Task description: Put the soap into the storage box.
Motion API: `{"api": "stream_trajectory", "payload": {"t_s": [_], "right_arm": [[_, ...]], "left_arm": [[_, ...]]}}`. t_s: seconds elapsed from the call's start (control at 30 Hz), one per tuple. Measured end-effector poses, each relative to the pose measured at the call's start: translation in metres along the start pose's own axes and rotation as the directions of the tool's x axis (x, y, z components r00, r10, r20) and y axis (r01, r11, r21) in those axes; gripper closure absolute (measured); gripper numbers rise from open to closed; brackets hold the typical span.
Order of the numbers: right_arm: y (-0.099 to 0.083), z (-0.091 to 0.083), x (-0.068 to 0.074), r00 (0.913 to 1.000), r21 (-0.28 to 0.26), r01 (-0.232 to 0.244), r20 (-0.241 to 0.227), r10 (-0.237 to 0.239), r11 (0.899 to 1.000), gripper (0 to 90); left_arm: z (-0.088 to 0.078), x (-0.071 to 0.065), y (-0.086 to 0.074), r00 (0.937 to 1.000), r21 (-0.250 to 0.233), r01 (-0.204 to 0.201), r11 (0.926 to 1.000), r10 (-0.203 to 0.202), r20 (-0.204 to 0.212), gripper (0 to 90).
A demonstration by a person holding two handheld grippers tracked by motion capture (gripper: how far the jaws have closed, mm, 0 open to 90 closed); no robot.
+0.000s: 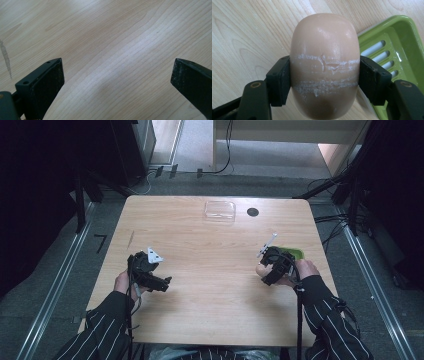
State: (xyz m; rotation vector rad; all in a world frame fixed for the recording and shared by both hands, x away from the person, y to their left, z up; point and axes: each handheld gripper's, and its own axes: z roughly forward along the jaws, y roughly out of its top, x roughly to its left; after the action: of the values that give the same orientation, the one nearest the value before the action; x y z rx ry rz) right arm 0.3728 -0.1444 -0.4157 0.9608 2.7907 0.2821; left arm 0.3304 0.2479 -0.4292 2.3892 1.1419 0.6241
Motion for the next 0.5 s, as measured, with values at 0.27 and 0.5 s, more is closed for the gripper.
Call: {"api": "stream_trajectory", "payload": {"t_s": [0.27, 0.5], "right_arm": [[-0.003, -0.001, -0.006, 1.0000, 0.002, -0.002, 0.006, 0.002, 1.000, 33.5], [-0.005, -0.002, -0.012, 0.9999, 0.001, -0.010, 0.009, 0.010, 1.000, 33.5]], "left_arm": [[0.000, 0.000, 0.000, 1.0000, 0.000, 0.000, 1.0000, 0.000, 0.001, 0.0], [0.001, 0.000, 0.000, 1.0000, 0.002, 0.000, 1.0000, 0.000, 0.002, 0.0]]}}
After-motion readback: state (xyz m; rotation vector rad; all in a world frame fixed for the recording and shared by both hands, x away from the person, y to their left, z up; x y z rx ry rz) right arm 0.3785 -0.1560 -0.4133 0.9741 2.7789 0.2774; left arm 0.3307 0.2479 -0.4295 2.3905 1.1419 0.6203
